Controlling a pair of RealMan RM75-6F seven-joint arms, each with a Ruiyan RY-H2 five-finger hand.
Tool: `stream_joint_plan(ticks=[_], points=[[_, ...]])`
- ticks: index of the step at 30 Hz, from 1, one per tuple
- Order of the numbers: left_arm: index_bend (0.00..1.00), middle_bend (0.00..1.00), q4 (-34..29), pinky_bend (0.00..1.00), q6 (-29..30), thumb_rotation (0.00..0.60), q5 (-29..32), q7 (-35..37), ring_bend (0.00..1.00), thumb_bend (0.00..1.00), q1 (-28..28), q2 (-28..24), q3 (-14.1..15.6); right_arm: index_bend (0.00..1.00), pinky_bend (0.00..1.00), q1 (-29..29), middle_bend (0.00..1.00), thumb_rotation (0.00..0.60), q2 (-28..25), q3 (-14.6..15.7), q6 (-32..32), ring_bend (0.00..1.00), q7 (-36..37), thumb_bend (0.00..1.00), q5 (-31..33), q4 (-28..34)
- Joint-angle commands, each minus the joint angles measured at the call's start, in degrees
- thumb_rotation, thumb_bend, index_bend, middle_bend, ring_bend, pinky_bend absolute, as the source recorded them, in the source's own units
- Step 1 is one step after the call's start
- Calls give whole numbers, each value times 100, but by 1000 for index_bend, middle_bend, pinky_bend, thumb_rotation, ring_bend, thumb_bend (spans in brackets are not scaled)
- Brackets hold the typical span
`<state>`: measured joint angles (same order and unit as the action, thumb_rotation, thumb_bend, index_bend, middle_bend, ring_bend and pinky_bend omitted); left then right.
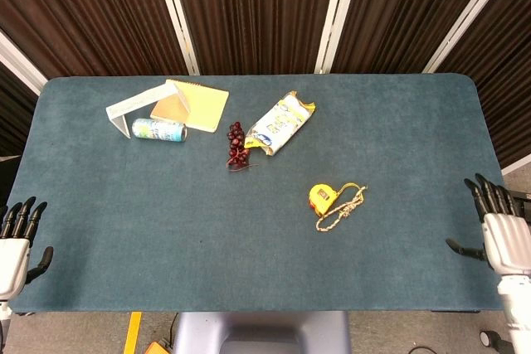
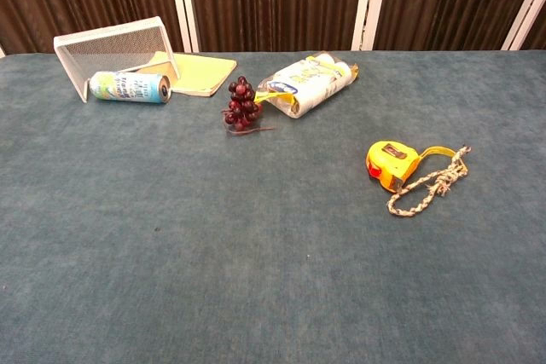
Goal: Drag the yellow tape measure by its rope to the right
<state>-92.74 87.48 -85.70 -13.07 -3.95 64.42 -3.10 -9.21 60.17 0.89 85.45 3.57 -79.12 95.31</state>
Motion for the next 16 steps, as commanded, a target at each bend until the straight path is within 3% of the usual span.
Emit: stream_joint_plan(ticks=[1,11,16], points=[[63,0,32,26,-71,600,-106,157,0,402,-48,-10,48,131,0,194,55,600,-154,337,15,57,259,124,-603,-301],[56,0,378,21,-420,600,-369,1147,0,403,-306,17,132,113,0,371,55,600,-63,374,297,58,15,126,-1194,-124],[56,0,666,19,-392,600,-385,1207,0,403,-376,200,75,113,0,411,55,600,-32,315,247,58,-136,126,-1169,-96]])
